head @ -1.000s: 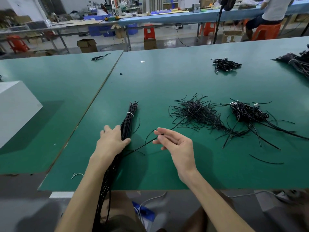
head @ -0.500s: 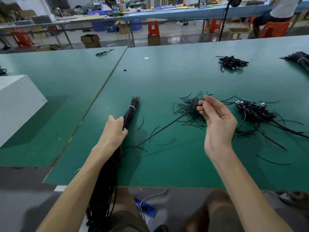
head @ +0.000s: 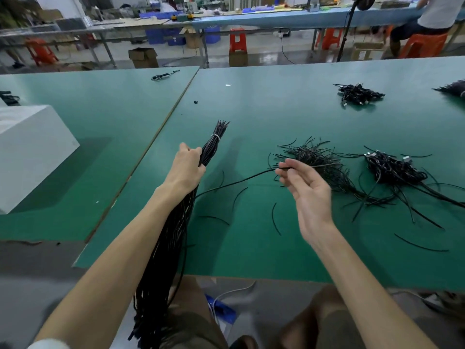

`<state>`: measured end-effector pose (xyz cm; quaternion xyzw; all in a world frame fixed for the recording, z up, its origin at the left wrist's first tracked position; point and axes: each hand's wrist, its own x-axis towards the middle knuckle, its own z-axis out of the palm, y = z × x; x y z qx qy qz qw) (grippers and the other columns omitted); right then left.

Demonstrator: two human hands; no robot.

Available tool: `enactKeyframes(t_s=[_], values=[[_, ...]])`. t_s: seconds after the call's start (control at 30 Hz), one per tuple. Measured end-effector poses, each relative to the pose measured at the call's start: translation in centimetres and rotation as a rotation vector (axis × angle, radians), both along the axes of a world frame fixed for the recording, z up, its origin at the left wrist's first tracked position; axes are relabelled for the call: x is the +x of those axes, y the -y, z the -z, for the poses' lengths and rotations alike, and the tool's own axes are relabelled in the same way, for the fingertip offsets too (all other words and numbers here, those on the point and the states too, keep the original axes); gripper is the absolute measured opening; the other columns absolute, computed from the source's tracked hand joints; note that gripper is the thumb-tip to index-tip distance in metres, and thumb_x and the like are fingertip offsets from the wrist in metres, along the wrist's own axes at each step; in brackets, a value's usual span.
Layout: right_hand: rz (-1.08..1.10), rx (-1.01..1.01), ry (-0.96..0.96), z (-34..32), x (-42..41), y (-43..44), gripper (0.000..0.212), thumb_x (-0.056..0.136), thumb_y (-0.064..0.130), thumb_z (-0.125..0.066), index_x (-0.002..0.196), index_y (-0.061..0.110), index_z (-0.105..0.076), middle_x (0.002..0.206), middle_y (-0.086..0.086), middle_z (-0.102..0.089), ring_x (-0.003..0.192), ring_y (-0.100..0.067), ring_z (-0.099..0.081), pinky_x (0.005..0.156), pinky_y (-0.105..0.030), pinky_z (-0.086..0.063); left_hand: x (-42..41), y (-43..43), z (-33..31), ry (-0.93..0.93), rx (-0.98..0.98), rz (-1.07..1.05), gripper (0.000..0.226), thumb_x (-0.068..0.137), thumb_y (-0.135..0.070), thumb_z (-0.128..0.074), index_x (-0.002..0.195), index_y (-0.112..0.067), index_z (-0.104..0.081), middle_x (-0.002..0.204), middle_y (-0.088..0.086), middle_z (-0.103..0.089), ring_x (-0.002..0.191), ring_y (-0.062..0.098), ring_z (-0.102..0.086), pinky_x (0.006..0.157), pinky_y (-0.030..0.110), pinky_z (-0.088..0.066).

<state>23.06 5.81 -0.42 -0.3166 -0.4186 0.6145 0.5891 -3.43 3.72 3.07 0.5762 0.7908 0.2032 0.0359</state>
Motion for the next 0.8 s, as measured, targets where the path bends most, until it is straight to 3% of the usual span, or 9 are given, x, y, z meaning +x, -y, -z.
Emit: enactKeyframes(t_s=[0.2,0.37,0.43,0.5,0.6,0.7,0.8], values=[[-0.048,0.025,0.180,2.7,-0.4,0.9,0.035,0.099,-0.006,-0.058,0.129,0.011,-0.066,0.124,0.000,-0.073,0.119,-0.016,-0.068,0.108,-0.043,-0.051,0.2,-0.4,2.0,-0.026,-0.114,0.013,0.012,0.100,-0.006,-0.052,0.100,0.006,-0.053,0.115,0.022,-0.044,0.093,0.041,-0.054,0.093,0.046,-0.047],[-0.069,0.048,0.200,2.8,-0.3,0.8,0.042,0.100,-0.007,-0.055,0.136,0.014,-0.062,0.134,0.003,-0.067,0.124,-0.014,-0.065,0.109,-0.042,-0.051,1.1,-0.7,1.5,-0.326,-0.084,0.065,0.032,0.100,-0.034,-0.062,0.118,-0.008,-0.059,0.129,0.013,-0.043,0.121,0.033,-0.039,0.104,0.041,-0.030],[-0.064,0.037,0.157,2.8,-0.1,0.8,0.044,0.101,-0.007,-0.053,0.140,0.013,-0.058,0.140,0.004,-0.063,0.126,-0.014,-0.064,0.109,-0.039,-0.051,1.7,-0.7,1.0,-0.242,-0.086,0.145,0.037,0.100,-0.045,-0.060,0.112,-0.011,-0.066,0.118,0.008,-0.052,0.115,0.029,-0.049,0.100,0.040,-0.038],[-0.075,0.021,0.088,2.8,0.1,0.8,0.047,0.102,-0.008,-0.048,0.143,0.014,-0.055,0.144,0.006,-0.060,0.129,-0.014,-0.062,0.109,-0.037,-0.050,2.1,-0.4,0.8,-0.210,-0.236,0.189,0.041,0.098,-0.051,-0.061,0.104,-0.010,-0.068,0.109,0.006,-0.057,0.105,0.026,-0.056,0.093,0.040,-0.047],[-0.091,0.017,0.016,2.6,0.1,0.8,0.053,0.104,-0.010,-0.038,0.147,0.018,-0.052,0.146,0.011,-0.058,0.135,-0.014,-0.057,0.109,-0.036,-0.050,2.1,-0.2,1.2,-0.243,-0.333,0.221,0.030,0.098,-0.040,-0.065,0.103,-0.010,-0.064,0.107,0.004,-0.062,0.104,0.025,-0.058,0.087,0.038,-0.048],[-0.083,0.014,0.009,2.5,0.1,0.8,0.065,0.104,-0.011,-0.034,0.154,0.028,-0.043,0.152,0.013,-0.052,0.137,-0.013,-0.054,0.109,-0.036,-0.050,2.2,0.2,1.7,-0.227,-0.295,0.247,0.023,0.102,-0.034,-0.060,0.100,-0.012,-0.063,0.104,0.004,-0.067,0.097,0.027,-0.062,0.085,0.041,-0.050],[-0.121,0.095,0.104,2.3,-0.2,1.0,0.077,0.105,-0.009,-0.037,0.157,0.048,-0.030,0.160,0.010,-0.041,0.128,-0.016,-0.062,0.105,-0.035,-0.053,2.4,0.2,1.8,0.022,-0.144,0.247,0.020,0.101,-0.035,-0.062,0.095,-0.016,-0.064,0.090,-0.003,-0.067,0.082,0.017,-0.063,0.074,0.035,-0.051]])
